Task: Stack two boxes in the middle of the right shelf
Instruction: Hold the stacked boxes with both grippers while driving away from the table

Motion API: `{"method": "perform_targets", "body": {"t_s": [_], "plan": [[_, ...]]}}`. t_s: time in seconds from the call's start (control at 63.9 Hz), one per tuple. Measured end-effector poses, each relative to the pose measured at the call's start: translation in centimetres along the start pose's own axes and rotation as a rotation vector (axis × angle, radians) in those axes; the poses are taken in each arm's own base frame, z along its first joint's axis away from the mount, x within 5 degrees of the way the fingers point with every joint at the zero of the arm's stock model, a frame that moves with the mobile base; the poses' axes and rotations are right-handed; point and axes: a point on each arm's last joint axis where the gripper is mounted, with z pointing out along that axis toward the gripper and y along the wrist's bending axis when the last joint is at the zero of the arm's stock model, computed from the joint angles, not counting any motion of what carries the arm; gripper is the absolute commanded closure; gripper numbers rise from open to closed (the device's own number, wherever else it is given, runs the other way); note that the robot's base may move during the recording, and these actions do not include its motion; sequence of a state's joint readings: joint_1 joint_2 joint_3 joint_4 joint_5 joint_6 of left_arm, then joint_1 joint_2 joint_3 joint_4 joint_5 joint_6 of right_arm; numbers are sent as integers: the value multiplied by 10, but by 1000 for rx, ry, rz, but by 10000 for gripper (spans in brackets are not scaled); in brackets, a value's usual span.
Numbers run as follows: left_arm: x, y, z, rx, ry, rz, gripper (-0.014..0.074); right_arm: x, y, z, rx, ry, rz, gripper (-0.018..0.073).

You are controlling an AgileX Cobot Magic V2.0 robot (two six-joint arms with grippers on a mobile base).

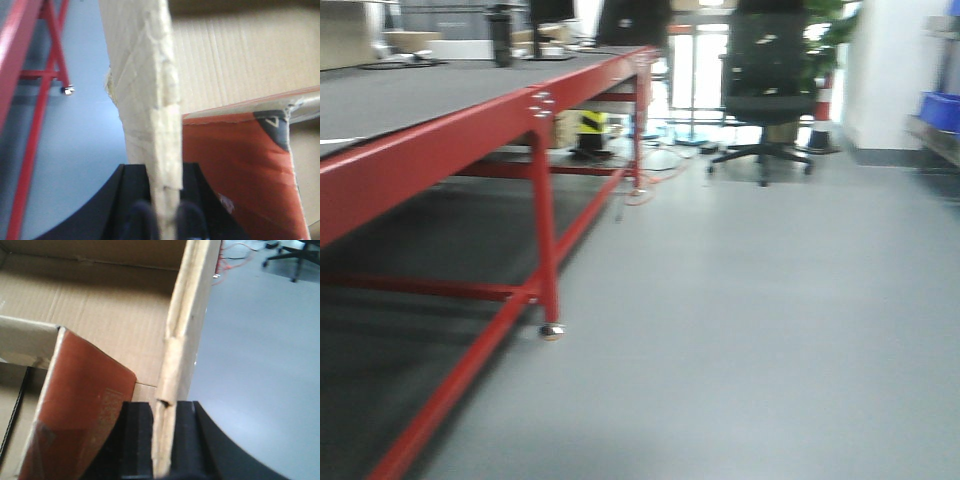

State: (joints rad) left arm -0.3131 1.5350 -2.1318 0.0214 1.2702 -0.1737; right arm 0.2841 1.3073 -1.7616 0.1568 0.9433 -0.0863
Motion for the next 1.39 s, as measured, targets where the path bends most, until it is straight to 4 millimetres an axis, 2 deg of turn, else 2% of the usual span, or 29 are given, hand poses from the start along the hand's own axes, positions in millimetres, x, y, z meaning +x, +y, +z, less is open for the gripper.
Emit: {"method": "perform_targets", "body": {"t_s": [1.394], "plan": [[0, 0, 0, 0, 2, 0, 708, 0, 0, 0, 0, 0, 0, 711]]}}
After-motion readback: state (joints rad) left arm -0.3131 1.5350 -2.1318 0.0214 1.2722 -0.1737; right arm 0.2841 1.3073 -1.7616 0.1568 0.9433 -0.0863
